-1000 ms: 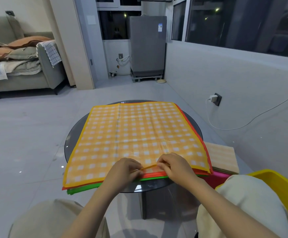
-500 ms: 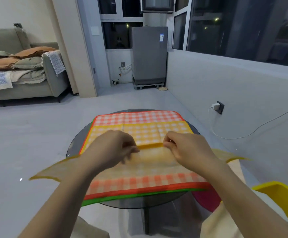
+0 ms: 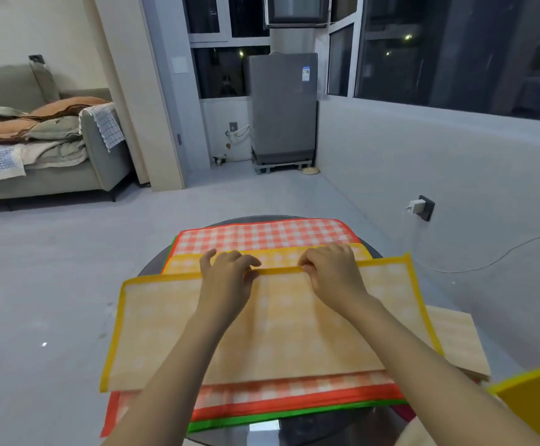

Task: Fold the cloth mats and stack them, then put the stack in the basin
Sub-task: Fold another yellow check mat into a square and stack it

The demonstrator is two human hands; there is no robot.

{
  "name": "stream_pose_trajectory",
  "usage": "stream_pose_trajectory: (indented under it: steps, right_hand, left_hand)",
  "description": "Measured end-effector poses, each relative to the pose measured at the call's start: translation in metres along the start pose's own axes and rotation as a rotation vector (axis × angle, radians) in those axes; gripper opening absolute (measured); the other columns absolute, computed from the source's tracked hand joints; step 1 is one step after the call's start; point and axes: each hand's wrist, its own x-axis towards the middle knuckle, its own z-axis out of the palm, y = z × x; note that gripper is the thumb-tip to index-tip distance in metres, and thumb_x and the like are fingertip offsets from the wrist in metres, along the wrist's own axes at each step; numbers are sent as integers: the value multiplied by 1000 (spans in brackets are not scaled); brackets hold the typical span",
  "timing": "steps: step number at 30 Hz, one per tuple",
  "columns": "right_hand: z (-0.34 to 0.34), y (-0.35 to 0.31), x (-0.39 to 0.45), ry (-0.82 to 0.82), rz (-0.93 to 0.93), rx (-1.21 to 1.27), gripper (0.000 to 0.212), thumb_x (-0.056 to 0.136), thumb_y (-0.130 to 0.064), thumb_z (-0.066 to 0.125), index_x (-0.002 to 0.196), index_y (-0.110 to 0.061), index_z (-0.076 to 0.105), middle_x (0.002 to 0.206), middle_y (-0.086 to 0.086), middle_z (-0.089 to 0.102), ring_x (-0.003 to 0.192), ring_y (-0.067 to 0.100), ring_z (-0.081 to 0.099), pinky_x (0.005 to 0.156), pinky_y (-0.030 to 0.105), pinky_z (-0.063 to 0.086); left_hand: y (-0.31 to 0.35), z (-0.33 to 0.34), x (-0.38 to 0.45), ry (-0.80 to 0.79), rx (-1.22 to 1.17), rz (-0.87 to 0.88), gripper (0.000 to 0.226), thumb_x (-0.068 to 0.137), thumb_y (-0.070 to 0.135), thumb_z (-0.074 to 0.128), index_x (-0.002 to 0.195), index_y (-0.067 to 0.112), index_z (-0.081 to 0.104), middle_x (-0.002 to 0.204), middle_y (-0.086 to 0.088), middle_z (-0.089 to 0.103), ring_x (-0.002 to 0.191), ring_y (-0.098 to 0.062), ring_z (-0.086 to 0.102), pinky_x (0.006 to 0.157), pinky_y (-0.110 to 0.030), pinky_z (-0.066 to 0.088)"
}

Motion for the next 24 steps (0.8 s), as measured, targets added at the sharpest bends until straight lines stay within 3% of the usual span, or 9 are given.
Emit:
stream_pose_trajectory:
  steps: [3, 10, 20, 24]
  right_hand:
    - [26, 8, -3, -98, 25, 33, 17, 94, -19, 50, 100, -21, 66, 98, -7, 67, 98, 19, 52, 93, 30, 27]
    - [61, 15, -3, -251, 84, 53, 21, 94, -17, 47, 105, -23, 64, 103, -7, 66, 104, 17, 49, 90, 27, 23]
    - [67, 15, -6, -309, 94, -47, 27, 95, -10, 44, 106, -24, 64, 103, -6, 63, 105, 19, 47, 95, 29, 25]
    - [61, 3, -13, -274, 89, -71, 32, 94, -9, 43, 118, -24, 58, 116, -6, 57, 113, 19, 45, 98, 29, 23]
  left_hand:
    - [-14, 25, -7, -81, -32, -46, 18, 88, 17, 62, 104, 24, 69, 91, 5, 66, 102, -18, 59, 107, -40, 18]
    - [-31, 55, -11, -248, -85, -100, 26, 89, 16, 56, 109, 29, 65, 96, 7, 63, 107, -9, 54, 108, -33, 10]
    - [-29, 55, -23, -262, -48, -65, 26, 94, 27, 52, 118, 25, 62, 115, 5, 59, 114, -13, 52, 109, -34, 13]
    - [-13, 40, -41, -314, 11, -72, 33, 97, 32, 40, 122, 23, 60, 131, 1, 53, 124, -19, 45, 108, -36, 20]
